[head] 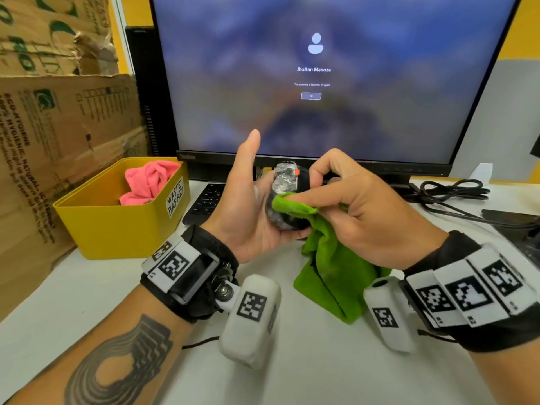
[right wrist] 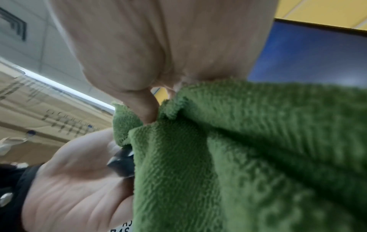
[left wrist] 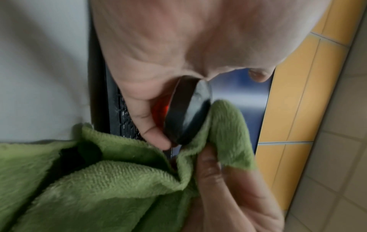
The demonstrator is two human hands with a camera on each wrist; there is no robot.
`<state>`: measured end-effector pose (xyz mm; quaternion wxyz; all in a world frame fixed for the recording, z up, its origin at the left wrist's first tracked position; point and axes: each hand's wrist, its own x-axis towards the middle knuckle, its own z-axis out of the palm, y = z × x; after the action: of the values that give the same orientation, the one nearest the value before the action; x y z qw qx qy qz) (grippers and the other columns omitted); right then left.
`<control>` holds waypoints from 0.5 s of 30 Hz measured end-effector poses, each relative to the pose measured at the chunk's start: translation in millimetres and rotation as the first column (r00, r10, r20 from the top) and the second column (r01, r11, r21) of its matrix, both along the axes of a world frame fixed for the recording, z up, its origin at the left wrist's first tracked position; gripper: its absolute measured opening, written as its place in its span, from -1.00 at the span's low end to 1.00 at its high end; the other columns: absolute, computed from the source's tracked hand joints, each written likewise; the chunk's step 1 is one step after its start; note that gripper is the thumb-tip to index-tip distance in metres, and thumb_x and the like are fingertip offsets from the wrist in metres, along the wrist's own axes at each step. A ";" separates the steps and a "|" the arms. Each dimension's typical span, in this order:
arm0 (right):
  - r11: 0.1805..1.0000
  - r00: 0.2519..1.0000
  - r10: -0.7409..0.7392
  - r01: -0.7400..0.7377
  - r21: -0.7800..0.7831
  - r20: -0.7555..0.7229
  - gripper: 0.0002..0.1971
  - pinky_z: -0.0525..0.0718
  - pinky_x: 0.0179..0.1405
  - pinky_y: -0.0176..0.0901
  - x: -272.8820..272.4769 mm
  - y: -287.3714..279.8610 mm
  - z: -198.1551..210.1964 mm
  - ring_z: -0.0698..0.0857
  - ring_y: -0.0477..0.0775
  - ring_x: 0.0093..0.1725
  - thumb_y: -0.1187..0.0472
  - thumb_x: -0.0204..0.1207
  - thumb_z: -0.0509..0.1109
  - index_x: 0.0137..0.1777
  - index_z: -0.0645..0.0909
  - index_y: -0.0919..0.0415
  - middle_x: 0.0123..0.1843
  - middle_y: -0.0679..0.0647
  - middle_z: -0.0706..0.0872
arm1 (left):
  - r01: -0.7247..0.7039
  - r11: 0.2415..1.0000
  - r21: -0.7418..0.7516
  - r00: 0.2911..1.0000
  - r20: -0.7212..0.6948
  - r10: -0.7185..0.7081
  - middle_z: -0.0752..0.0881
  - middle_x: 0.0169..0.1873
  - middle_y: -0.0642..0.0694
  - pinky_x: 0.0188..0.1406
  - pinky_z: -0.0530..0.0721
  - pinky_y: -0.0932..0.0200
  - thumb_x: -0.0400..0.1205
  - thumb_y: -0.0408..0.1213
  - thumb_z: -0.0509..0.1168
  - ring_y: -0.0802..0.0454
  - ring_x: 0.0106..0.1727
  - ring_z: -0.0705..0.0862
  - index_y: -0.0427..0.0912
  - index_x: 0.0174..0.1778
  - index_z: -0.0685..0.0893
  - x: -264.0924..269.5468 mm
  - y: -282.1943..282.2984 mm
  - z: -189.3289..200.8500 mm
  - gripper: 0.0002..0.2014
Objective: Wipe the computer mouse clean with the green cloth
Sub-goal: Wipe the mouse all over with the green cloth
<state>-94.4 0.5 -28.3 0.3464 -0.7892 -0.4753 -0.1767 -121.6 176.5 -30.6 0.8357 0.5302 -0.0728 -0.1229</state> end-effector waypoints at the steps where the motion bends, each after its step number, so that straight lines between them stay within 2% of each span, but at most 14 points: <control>1: 1.000 1.000 0.009 -0.008 -0.028 0.010 -0.71 0.50 -0.11 -0.47 -0.8 2.2 -1.5 0.53 -0.21 -0.19 0.22 0.61 0.33 0.14 0.88 0.05 0.01 0.10 0.44 | -0.002 1.000 0.001 1.000 0.002 0.002 0.68 0.26 -0.27 0.31 0.63 -0.14 0.56 0.61 -0.08 -0.24 0.23 0.62 -0.31 0.67 0.44 1.6 0.9 -1.7 0.10; 2: 0.999 1.000 0.011 -0.011 -0.053 0.012 -0.70 0.47 -0.11 -0.53 -1.1 2.9 -1.9 0.53 -0.24 -0.20 0.24 0.60 0.33 0.13 0.88 0.02 0.02 0.09 0.43 | 0.001 1.000 -0.012 1.000 0.004 -0.001 0.64 0.33 -0.33 0.45 0.53 -0.22 0.56 0.62 -0.07 -0.27 0.30 0.55 -0.34 0.69 0.39 2.6 1.5 -2.7 0.12; 3: 0.997 1.000 0.006 -0.005 -0.072 0.008 -0.68 0.47 -0.12 -0.54 -0.7 2.0 -1.3 0.53 -0.24 -0.20 0.26 0.58 0.31 0.12 0.88 0.00 0.03 0.09 0.43 | -0.001 0.999 -0.039 1.000 0.006 0.001 0.60 0.39 -0.42 0.50 0.48 -0.28 0.56 0.63 -0.06 -0.30 0.33 0.51 -0.37 0.70 0.37 3.0 2.0 -2.7 0.14; 5: 0.995 1.000 -0.030 0.031 -0.091 0.008 -0.63 0.51 -0.15 -0.43 2.0 -3.6 1.2 0.53 -0.18 -0.20 0.27 0.57 0.27 0.12 0.88 -0.04 0.03 0.10 0.43 | -0.017 0.996 -0.083 1.000 0.011 0.018 0.58 0.51 -0.51 0.35 0.61 -0.25 0.57 0.61 -0.05 -0.32 0.28 0.61 -0.37 0.68 0.42 4.1 3.1 -1.8 0.12; 6: 0.994 0.998 -0.055 0.056 -0.089 0.016 -0.63 0.53 -0.18 -0.35 3.4 -6.9 3.1 0.52 -0.15 -0.20 0.28 0.58 0.27 0.13 0.88 -0.06 0.03 0.10 0.43 | -0.023 0.996 -0.081 1.000 0.014 0.024 0.61 0.53 -0.47 0.23 0.73 -0.19 0.57 0.61 -0.06 -0.30 0.21 0.70 -0.33 0.66 0.48 4.7 3.4 -1.4 0.09; 8: 0.993 0.995 -0.091 0.094 -0.070 0.042 -0.64 0.58 -0.21 -0.21 5.3 -10.6 5.1 0.52 -0.08 -0.21 0.33 0.65 0.33 0.18 0.85 -0.10 0.03 0.12 0.42 | -0.029 0.998 -0.058 0.999 0.018 0.030 0.70 0.44 -0.40 0.01 0.82 -0.11 0.57 0.61 -0.08 -0.25 0.12 0.79 -0.24 0.64 0.54 5.5 2.2 -2.0 0.06; 9: 0.993 0.994 -0.096 0.099 -0.063 0.055 -0.65 0.59 -0.21 -0.16 5.1 -9.9 4.9 0.53 -0.05 -0.21 0.33 0.67 0.35 0.20 0.84 -0.09 0.04 0.12 0.42 | -0.036 0.998 -0.044 0.999 0.016 0.037 0.73 0.39 -0.37 0.01 0.83 -0.11 0.57 0.61 -0.08 -0.27 0.16 0.80 -0.22 0.64 0.54 6.2 1.8 -3.0 0.05; 10: 0.993 0.993 -0.092 0.097 -0.067 0.071 -0.68 0.61 -0.21 -0.13 3.9 -7.7 4.1 0.54 -0.03 -0.21 0.30 0.68 0.36 0.22 0.84 -0.08 0.04 0.12 0.42 | -0.043 0.999 -0.024 0.999 0.016 0.043 0.73 0.40 -0.35 0.10 0.84 -0.15 0.56 0.62 -0.09 -0.31 0.28 0.79 -0.21 0.65 0.54 6.3 1.2 -3.5 0.06; 11: 0.992 0.992 -0.084 0.092 -0.082 0.090 -0.70 0.62 -0.19 -0.12 2.1 -4.5 2.8 0.55 -0.02 -0.21 0.25 0.68 0.34 0.23 0.84 -0.08 0.04 0.11 0.42 | -0.047 0.999 -0.003 0.999 0.018 0.047 0.71 0.45 -0.34 0.30 0.78 -0.21 0.56 0.62 -0.09 -0.35 0.43 0.73 -0.21 0.65 0.53 7.0 0.8 -4.4 0.06; 12: 0.991 0.992 -0.071 0.082 -0.107 0.103 -0.69 0.62 -0.18 -0.15 0.0 -1.2 1.4 0.56 -0.01 -0.19 0.21 0.67 0.32 0.23 0.84 -0.08 0.05 0.12 0.42 | -0.044 0.999 0.013 0.999 0.021 0.044 0.69 0.48 -0.35 0.49 0.63 -0.27 0.56 0.63 -0.09 -0.36 0.53 0.65 -0.23 0.66 0.52 7.2 0.7 -5.5 0.08; 14: 0.988 0.995 -0.042 0.054 -0.144 0.086 -0.65 0.54 -0.14 -0.37 -3.0 2.2 0.2 0.55 -0.08 -0.15 0.21 0.62 0.27 0.19 0.85 -0.07 0.05 0.13 0.42 | -0.044 0.999 0.014 0.999 0.026 0.043 0.73 0.41 -0.36 0.65 0.40 -0.35 0.56 0.63 -0.07 -0.37 0.49 0.64 -0.29 0.67 0.47 7.6 0.7 -7.5 0.10; 15: 0.988 0.997 -0.039 0.048 -0.148 0.066 -0.62 0.47 -0.15 -0.50 -3.7 1.7 0.8 0.54 -0.16 -0.16 0.23 0.57 0.25 0.16 0.87 -0.04 0.05 0.13 0.42 | -0.046 0.999 0.002 0.999 0.029 0.046 0.73 0.38 -0.36 0.66 0.39 -0.33 0.56 0.63 -0.06 -0.35 0.42 0.65 -0.31 0.68 0.46 8.1 1.1 -7.8 0.11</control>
<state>-98.1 2.2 -27.5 0.2674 -0.8172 -0.4805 -0.1728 -113.5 177.6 -38.4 0.8364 0.5348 -0.0727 -0.0962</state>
